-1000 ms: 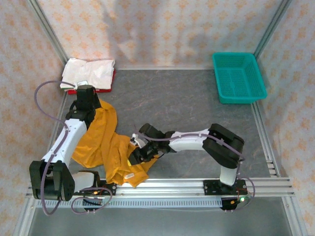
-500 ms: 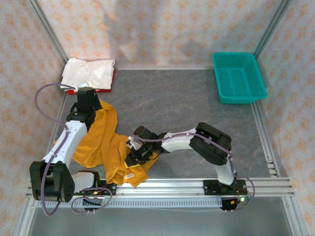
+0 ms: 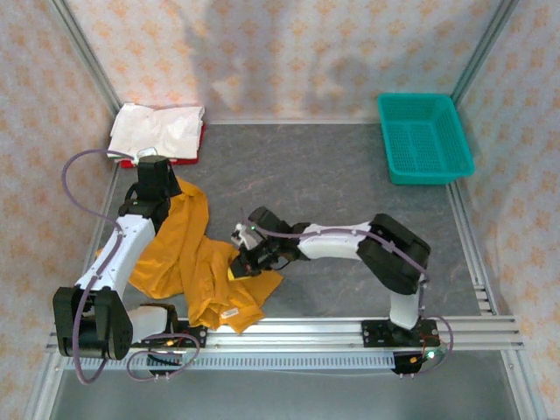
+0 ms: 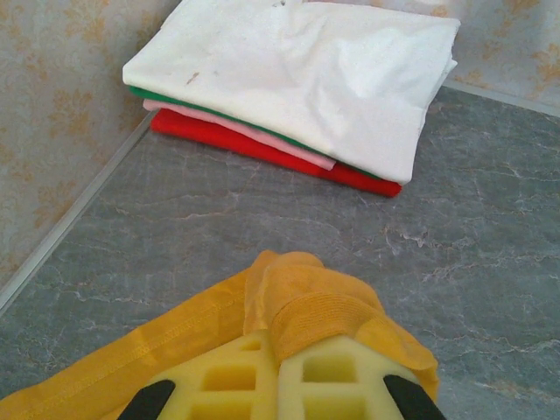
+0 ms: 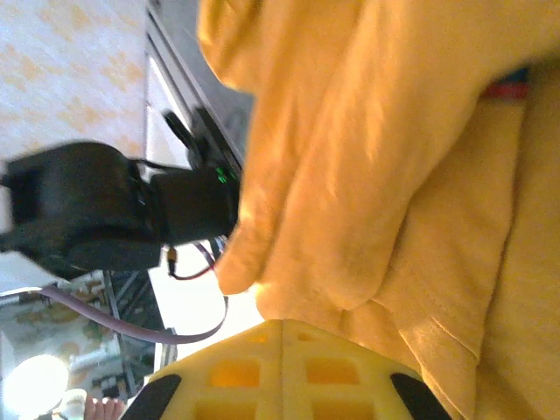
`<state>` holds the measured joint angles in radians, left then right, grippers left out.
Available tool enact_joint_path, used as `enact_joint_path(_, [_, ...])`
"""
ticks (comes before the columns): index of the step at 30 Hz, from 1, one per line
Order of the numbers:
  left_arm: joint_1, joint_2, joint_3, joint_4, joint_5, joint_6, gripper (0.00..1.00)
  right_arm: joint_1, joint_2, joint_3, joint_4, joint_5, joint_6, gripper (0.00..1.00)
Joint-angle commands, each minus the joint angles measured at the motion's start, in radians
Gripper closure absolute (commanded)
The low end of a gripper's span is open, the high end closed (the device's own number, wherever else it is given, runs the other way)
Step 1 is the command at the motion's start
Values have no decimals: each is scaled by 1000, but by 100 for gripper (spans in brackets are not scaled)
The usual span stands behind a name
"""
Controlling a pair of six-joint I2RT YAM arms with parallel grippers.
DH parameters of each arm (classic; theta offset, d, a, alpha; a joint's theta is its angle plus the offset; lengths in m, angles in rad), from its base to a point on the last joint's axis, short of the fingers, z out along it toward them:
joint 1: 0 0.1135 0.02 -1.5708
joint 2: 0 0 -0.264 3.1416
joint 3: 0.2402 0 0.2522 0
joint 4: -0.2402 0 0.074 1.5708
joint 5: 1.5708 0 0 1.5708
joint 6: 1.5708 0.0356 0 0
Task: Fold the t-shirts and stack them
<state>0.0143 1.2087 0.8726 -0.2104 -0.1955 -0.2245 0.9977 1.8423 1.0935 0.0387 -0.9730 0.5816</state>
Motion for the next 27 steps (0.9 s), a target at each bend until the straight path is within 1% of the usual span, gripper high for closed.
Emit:
enact_joint_path(1, [6, -17, -12, 37, -24, -23, 100, -4, -18, 31, -93, 11, -45, 93])
enact_joint_path(2, [6, -19, -9, 36, -24, -24, 100, 4, -2, 43, -114, 15, -55, 82])
enact_joint_path(3, [6, -19, -9, 35, -24, -24, 100, 17, 10, 45, -118, 24, -63, 76])
enact_joint_path(6, [6, -22, -11, 37, -27, -24, 100, 46, 61, 75, -144, 13, -74, 65])
enact_joint_path(9, [6, -22, -12, 35, -27, -25, 100, 71, 93, 100, -147, 11, -80, 59])
enact_joint_path(16, [6, -21, -18, 37, -23, -27, 100, 90, 177, 156, -165, -19, -97, 54])
enact_joint_path(20, [6, -20, -17, 37, -25, -24, 100, 89, 190, 167, -161, -30, -108, 54])
enact_joint_path(22, [7, -17, -15, 37, -25, -25, 100, 90, 194, 177, -160, -35, -110, 61])
enact_joint_path(24, [6, -14, -16, 37, -22, -27, 100, 90, 196, 180, -152, -36, -110, 74])
enact_joint_path(25, [6, -13, -17, 38, -20, -26, 100, 89, 196, 180, -152, -36, -110, 77])
enact_joint_path(27, [6, -13, -17, 35, -22, -27, 100, 86, 187, 174, -153, -23, -111, 80])
